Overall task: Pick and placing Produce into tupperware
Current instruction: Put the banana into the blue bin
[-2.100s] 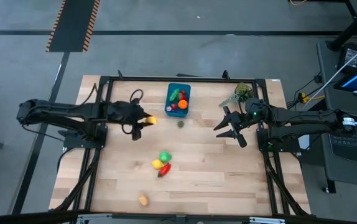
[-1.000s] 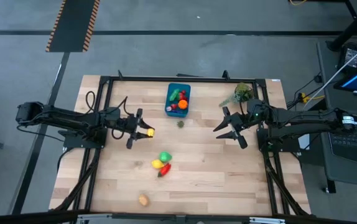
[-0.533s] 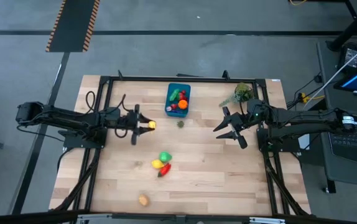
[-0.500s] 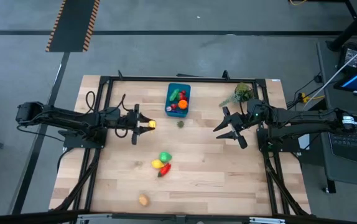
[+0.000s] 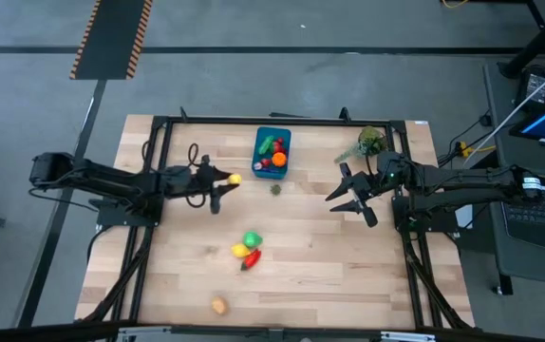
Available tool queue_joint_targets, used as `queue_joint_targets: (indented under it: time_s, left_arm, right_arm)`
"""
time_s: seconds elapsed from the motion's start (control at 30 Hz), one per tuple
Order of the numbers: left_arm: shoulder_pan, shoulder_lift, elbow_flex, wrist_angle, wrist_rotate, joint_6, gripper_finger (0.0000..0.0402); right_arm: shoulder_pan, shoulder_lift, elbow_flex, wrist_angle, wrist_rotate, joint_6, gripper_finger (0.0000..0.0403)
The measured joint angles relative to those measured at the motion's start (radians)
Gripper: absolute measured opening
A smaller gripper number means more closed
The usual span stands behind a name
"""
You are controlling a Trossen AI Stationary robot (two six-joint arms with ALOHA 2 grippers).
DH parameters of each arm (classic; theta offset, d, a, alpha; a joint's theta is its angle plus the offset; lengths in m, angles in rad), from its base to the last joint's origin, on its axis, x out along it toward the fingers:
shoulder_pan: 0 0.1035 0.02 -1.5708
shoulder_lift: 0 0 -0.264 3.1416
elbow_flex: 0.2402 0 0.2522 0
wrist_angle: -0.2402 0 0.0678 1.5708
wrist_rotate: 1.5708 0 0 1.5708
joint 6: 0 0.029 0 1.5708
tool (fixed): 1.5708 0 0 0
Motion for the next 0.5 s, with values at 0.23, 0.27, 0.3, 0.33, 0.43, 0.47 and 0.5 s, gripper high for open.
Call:
queue_joint_targets:
  time_s: [0.23,0.27,0.3,0.33,0.43,0.47,0.5]
  left_arm:
    - [0.0,0.086,0.028,0.085,-0.011,-0.001,0.0131]
    - [0.0,0.1,0.043,0.085,-0.011,0.003,0.0131]
    - [0.0,0.114,0.059,0.086,-0.011,0.008,0.0131]
    - [0.0,0.13,0.076,0.086,-0.011,0.017,0.0131]
    - [0.0,0.188,0.127,0.086,-0.011,0.052,0.0131]
    - [0.003,0.21,0.144,0.086,-0.01,0.063,0.0131]
    - [0.007,0.233,0.161,0.084,-0.01,0.074,0.0131]
  right_arm:
    - [0.0,0.0,0.0,0.0,0.0,-0.024,0.0153]
    - [0.0,0.0,0.0,0.0,0.0,-0.023,0.0153]
    - [0.0,0.0,0.0,0.0,0.0,-0.023,0.0153]
    - [0.0,0.001,0.0,0.0,0.0,-0.022,0.0153]
    - [0.0,0.012,0.0,0.0,0.0,-0.023,0.0153]
    - [0.0,0.018,0.0,0.001,0.0,-0.023,0.0153]
    - [0.0,0.025,0.0,0.001,0.0,-0.023,0.0153]
